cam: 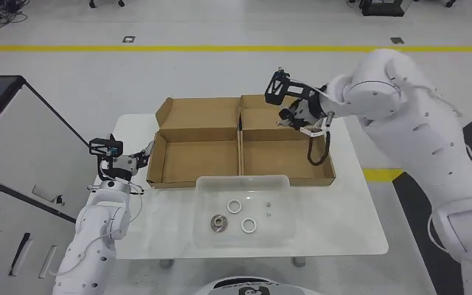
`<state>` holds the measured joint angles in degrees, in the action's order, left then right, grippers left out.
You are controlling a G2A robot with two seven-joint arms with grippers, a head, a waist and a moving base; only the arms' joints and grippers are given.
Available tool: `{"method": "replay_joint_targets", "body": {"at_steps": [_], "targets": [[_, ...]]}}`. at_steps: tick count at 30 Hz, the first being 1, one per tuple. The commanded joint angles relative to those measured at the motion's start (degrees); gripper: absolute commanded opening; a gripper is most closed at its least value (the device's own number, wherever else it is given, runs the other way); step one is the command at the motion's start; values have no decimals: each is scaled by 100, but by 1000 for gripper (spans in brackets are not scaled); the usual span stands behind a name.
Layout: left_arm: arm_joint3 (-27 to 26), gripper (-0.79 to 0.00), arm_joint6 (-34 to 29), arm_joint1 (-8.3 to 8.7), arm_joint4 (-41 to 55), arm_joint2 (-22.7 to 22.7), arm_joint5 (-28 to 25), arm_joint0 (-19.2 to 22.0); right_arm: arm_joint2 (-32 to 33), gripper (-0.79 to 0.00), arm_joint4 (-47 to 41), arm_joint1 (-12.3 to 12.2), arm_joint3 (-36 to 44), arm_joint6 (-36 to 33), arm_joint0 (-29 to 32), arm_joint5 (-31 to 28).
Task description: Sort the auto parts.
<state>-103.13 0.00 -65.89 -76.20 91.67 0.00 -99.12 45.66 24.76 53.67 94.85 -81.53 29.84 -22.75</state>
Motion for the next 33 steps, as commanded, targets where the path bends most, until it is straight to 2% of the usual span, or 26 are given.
{"method": "replay_joint_targets", "body": {"at_steps": [1, 21, 33], "targets": [[0, 0, 0, 0, 0, 0, 0, 0, -124, -785, 47, 5, -133, 10, -4, -10], [0, 0, 0, 0, 0, 0, 0, 0, -851, -785, 641, 110, -1348, 253, 320, 47], [0, 0, 0, 0, 0, 0, 0, 0, -820, -785, 619, 114, -1356, 335, 319, 44]]}}
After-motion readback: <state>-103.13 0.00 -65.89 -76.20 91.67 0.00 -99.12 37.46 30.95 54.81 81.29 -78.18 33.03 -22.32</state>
